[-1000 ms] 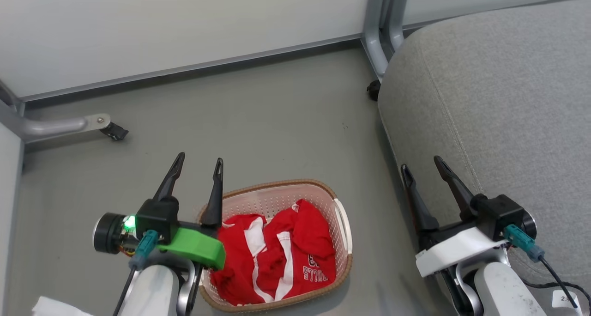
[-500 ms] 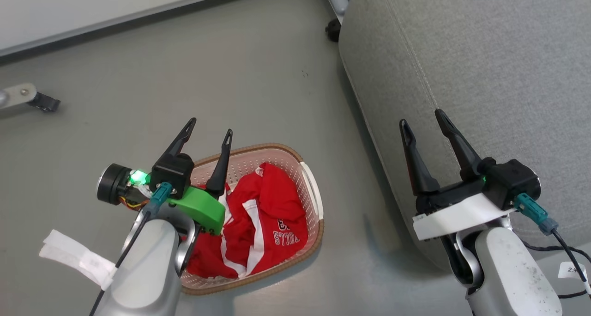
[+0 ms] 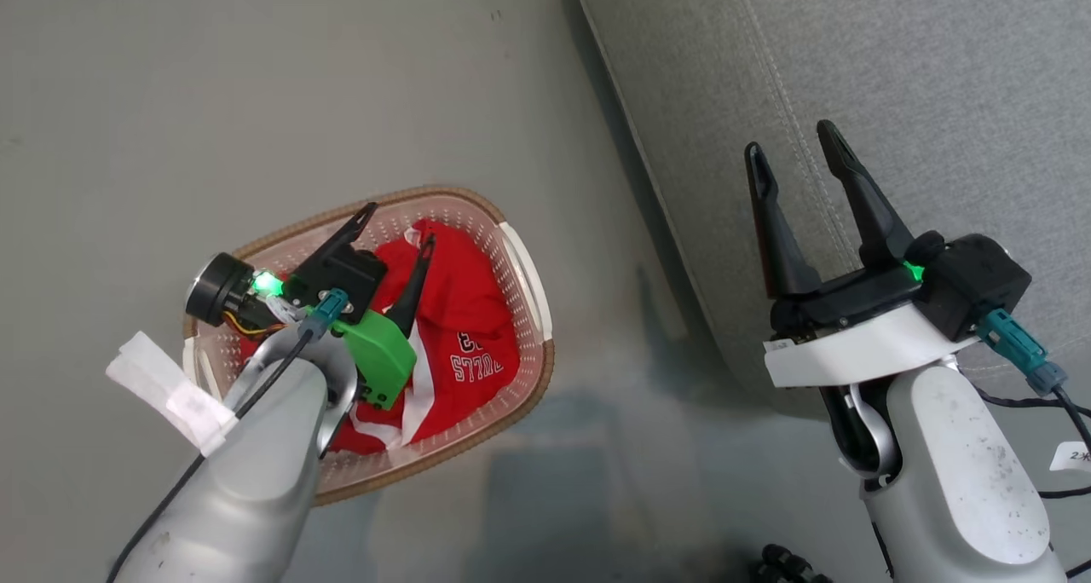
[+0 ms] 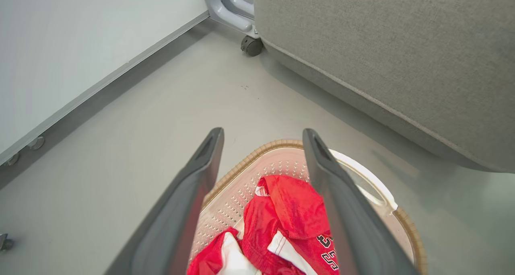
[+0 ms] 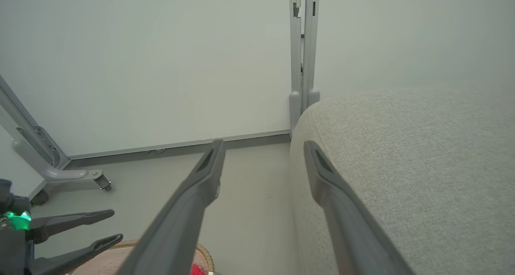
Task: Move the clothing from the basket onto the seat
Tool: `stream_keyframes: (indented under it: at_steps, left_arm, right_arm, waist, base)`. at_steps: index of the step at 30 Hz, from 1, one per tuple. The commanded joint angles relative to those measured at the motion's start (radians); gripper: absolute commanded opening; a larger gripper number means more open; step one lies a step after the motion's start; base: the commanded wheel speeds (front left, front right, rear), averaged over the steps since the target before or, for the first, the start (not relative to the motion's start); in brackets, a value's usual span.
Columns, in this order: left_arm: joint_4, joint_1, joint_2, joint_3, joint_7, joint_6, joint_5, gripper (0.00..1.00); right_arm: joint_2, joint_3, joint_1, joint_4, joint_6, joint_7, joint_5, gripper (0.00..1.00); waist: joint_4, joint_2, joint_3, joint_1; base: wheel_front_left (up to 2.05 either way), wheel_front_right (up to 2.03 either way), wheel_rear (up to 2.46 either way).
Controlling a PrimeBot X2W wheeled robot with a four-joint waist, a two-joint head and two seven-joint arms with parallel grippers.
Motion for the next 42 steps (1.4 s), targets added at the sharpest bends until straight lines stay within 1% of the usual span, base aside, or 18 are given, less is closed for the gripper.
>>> stream_keyframes:
  at_steps: [1,11,17,21,30,35,42]
  left_arm:
    - [0.024,-0.037,0.014,-0.019,0.000,-0.002,-0.009,1.00]
    - [0.218,-0.156,0.026,-0.168,0.000,-0.002,-0.043,1.00]
    - [0.358,-0.204,0.012,-0.255,0.002,-0.002,-0.068,1.00]
    - [0.426,-0.231,0.003,-0.302,0.007,-0.002,-0.085,1.00]
    - [0.486,-0.288,0.012,-0.384,0.051,-0.002,-0.097,1.00]
    - [0.501,-0.313,0.020,-0.436,0.105,-0.002,-0.095,1.00]
    - [0.508,-0.337,0.024,-0.489,0.164,-0.001,-0.121,1.00]
  right_arm:
    - [-0.002,0.001,-0.018,-0.009,0.000,-0.005,-0.003,1.00]
    - [-0.003,0.006,-0.065,-0.034,0.000,-0.005,-0.012,1.00]
    - [-0.002,0.010,-0.082,-0.045,0.000,-0.005,-0.018,1.00]
    - [-0.003,0.005,-0.086,-0.053,0.000,-0.005,-0.025,1.00]
    - [-0.003,-0.012,-0.103,-0.075,0.000,-0.005,-0.045,1.00]
    - [-0.003,-0.012,-0.106,-0.079,0.000,-0.005,-0.053,1.00]
    - [-0.003,-0.019,-0.107,-0.088,0.000,-0.005,-0.061,1.00]
  waist:
    - [-0.028,0.0000,0.091,-0.0001]
    - [-0.024,0.0000,0.198,-0.0001]
    - [-0.021,0.0000,0.244,-0.0001]
    - [-0.017,0.0000,0.277,-0.0001]
    - [0.003,0.0000,0.352,-0.0001]
    - [0.014,0.0000,0.381,-0.0001]
    - [0.021,0.0000,0.412,-0.0001]
  base:
    - [0.00,0.00,0.00]
    - [0.00,0.00,0.00]
    - [0.00,0.00,0.00]
    - [0.00,0.00,0.00]
    - [0.00,0.00,0.00]
    - [0.00,0.00,0.00]
    - [0.00,0.00,0.00]
